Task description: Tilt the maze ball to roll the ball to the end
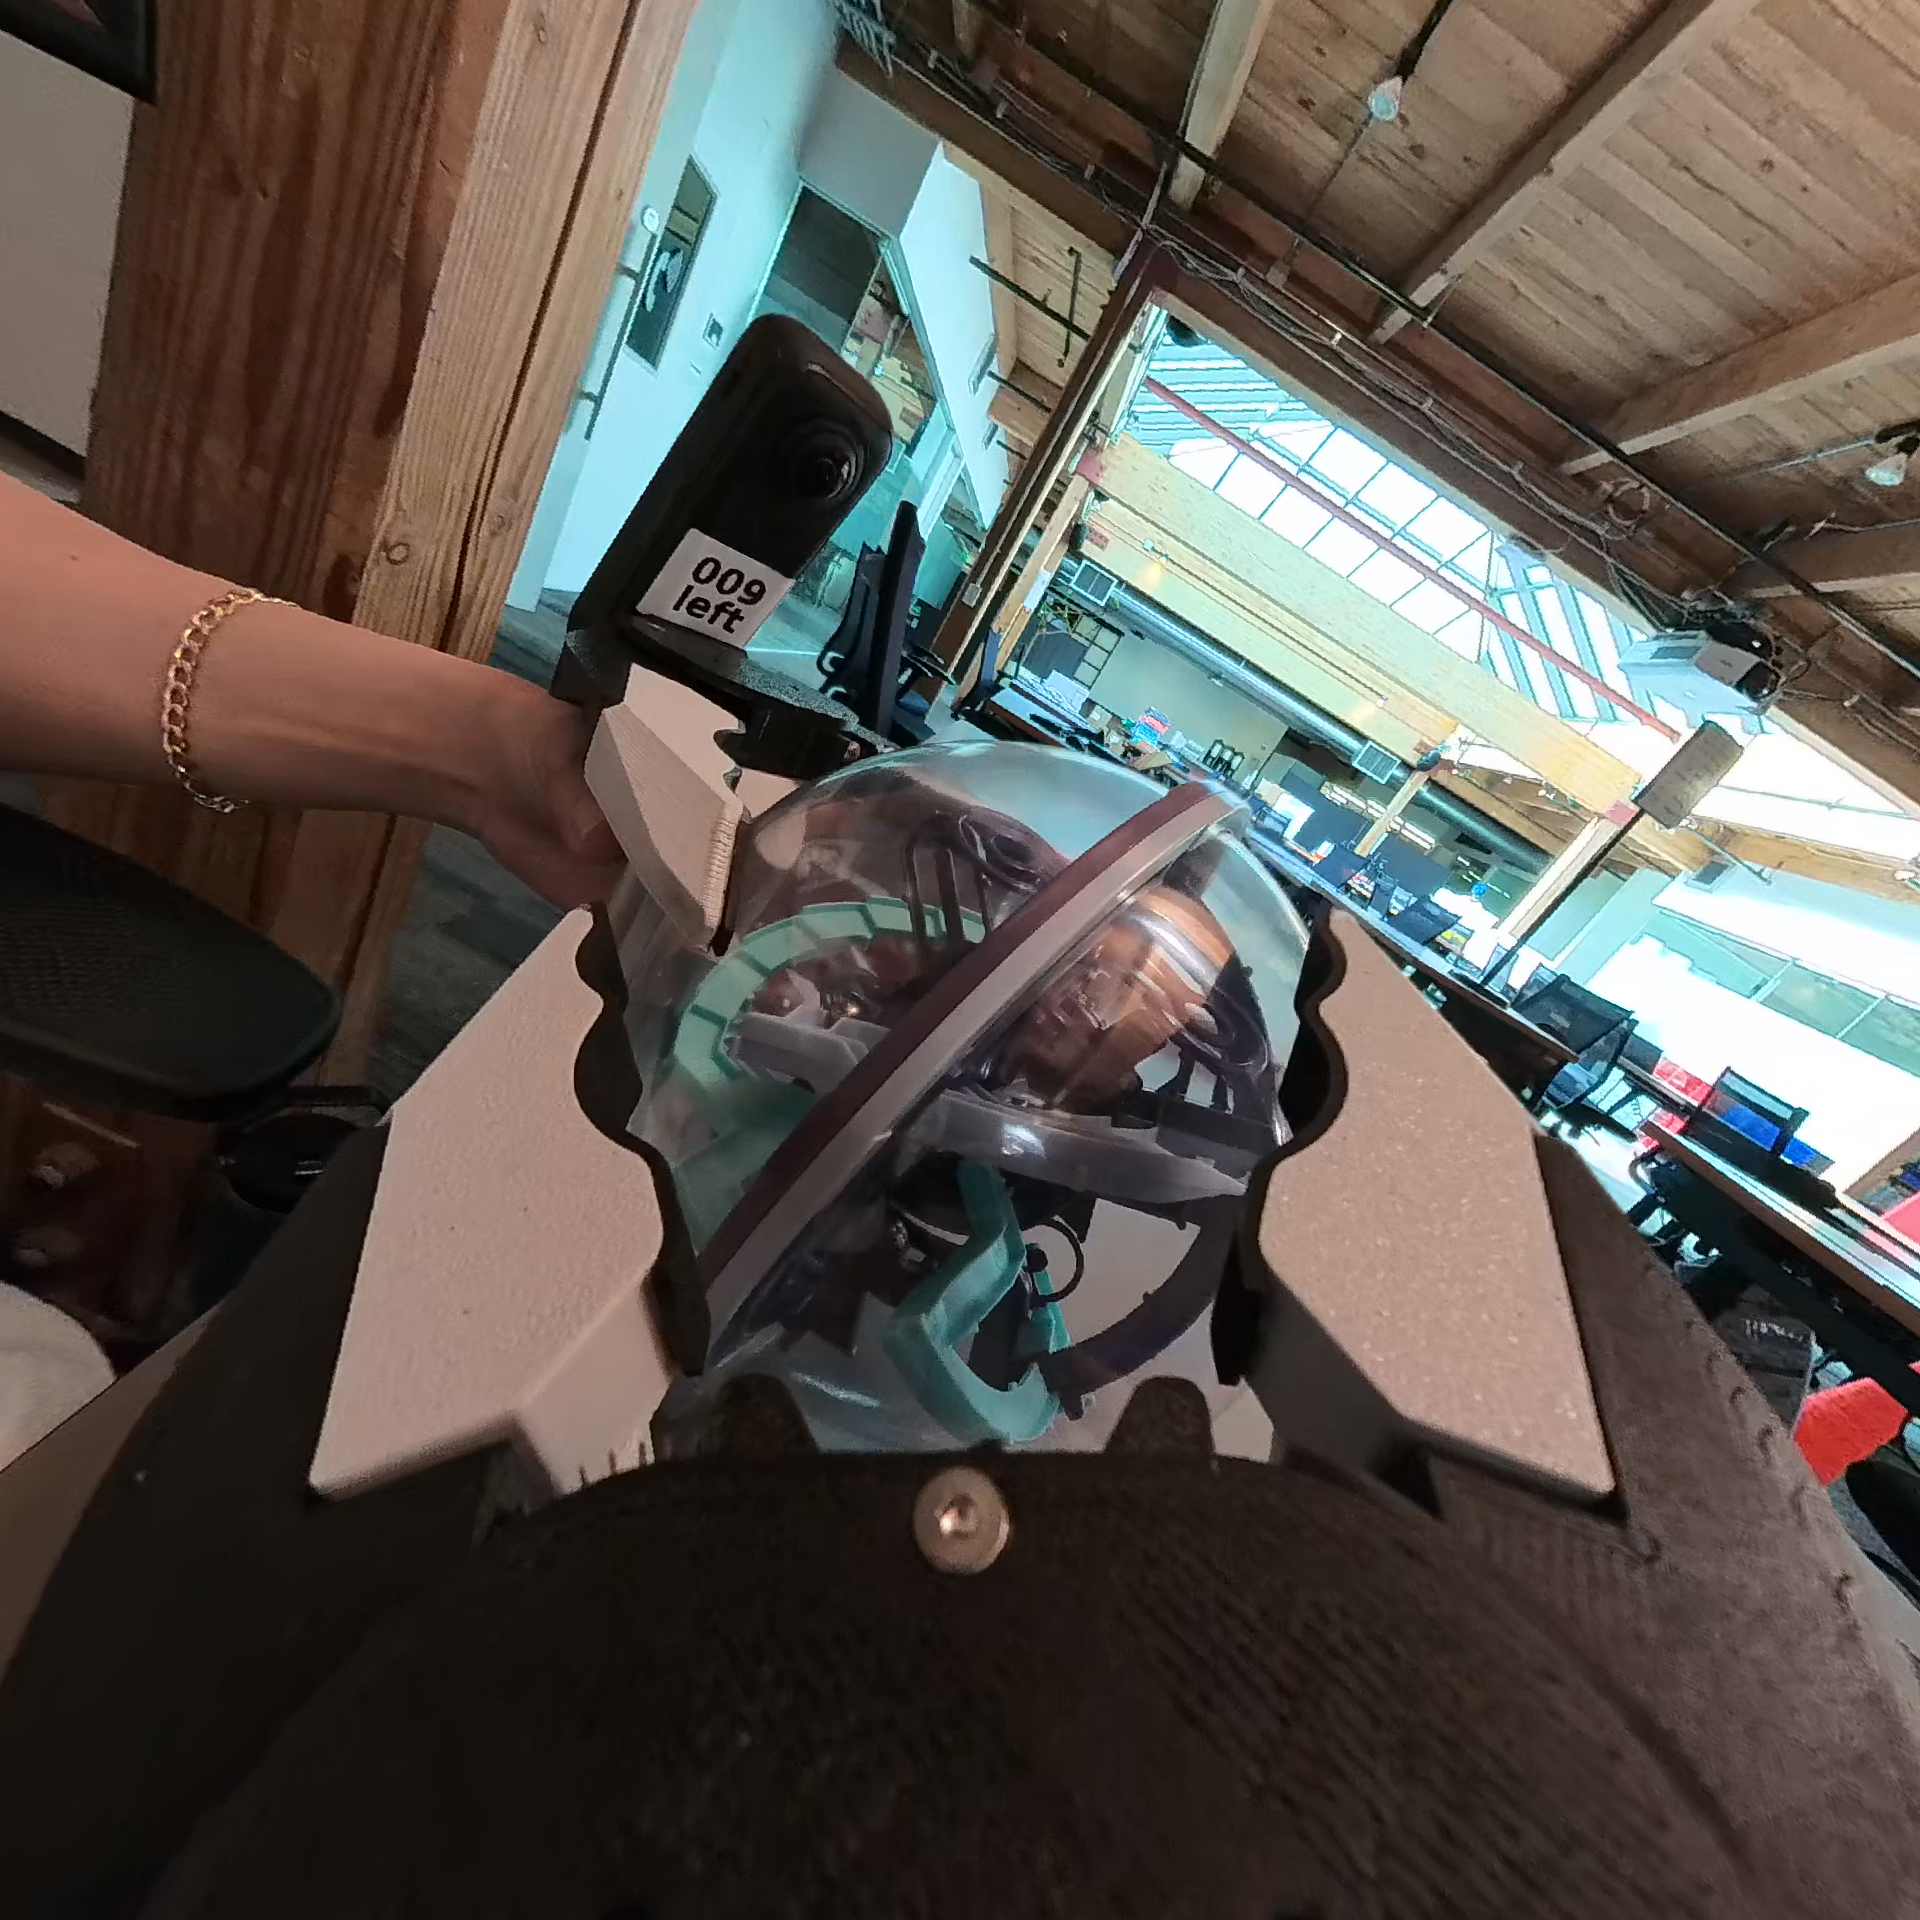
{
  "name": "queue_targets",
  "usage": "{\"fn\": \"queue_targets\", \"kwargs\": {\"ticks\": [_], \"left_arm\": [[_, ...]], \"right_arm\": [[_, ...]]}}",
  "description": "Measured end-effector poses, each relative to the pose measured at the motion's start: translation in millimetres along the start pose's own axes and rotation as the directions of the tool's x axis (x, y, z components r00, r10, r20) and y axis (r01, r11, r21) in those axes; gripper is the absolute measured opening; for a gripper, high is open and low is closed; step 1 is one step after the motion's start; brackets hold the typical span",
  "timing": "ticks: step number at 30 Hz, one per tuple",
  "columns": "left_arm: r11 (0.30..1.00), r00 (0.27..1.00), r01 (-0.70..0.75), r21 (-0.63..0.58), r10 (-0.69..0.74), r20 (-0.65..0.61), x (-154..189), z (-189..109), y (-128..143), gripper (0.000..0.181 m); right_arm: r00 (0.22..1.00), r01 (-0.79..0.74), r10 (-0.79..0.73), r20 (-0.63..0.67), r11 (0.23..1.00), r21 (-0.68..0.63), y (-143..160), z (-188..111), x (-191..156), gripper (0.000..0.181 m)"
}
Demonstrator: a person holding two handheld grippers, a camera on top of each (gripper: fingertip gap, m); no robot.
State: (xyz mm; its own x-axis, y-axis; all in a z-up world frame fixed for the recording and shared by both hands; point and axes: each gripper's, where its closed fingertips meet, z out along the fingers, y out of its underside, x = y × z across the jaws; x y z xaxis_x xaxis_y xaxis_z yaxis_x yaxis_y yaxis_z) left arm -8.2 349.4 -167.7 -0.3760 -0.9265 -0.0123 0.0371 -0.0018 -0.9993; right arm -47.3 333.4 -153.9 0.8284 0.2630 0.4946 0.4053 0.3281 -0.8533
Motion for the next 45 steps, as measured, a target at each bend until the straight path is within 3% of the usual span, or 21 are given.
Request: {"fn": "queue_targets", "kwargs": {"ticks": [12, 17, 21, 31, 45], "left_arm": [[0.976, 0.981, -0.193, -0.097, 0.190, -0.045, 16.4, 2.2, 0.0, 0.155], [0.948, 0.951, -0.301, -0.103, 0.290, -0.113, 30.6, 5.8, 0.9, 0.155], [0.918, 0.915, -0.384, -0.095, 0.364, -0.176, 43.0, 9.0, 2.4, 0.154], [0.919, 0.905, -0.389, -0.064, 0.369, -0.210, 46.5, 8.4, 3.1, 0.152], [0.896, 0.887, -0.421, -0.138, 0.376, -0.268, 44.1, 8.2, 7.6, 0.152]], "right_arm": [[1.000, -0.024, 0.024, -0.009, 0.998, 0.056, -2.6, -11.6, -4.6, 0.128], [0.999, 0.040, -0.039, -0.038, 0.999, 0.015, -1.8, -25.4, -10.9, 0.126], [0.999, -0.010, 0.011, -0.041, 0.999, 0.038, -9.5, -39.8, -17.0, 0.124], [0.999, -0.006, 0.007, -0.040, 0.999, 0.038, -12.7, -43.2, -17.8, 0.119], [0.998, -0.031, 0.034, -0.060, 0.998, 0.047, -9.0, -42.4, -18.9, 0.123]]}}
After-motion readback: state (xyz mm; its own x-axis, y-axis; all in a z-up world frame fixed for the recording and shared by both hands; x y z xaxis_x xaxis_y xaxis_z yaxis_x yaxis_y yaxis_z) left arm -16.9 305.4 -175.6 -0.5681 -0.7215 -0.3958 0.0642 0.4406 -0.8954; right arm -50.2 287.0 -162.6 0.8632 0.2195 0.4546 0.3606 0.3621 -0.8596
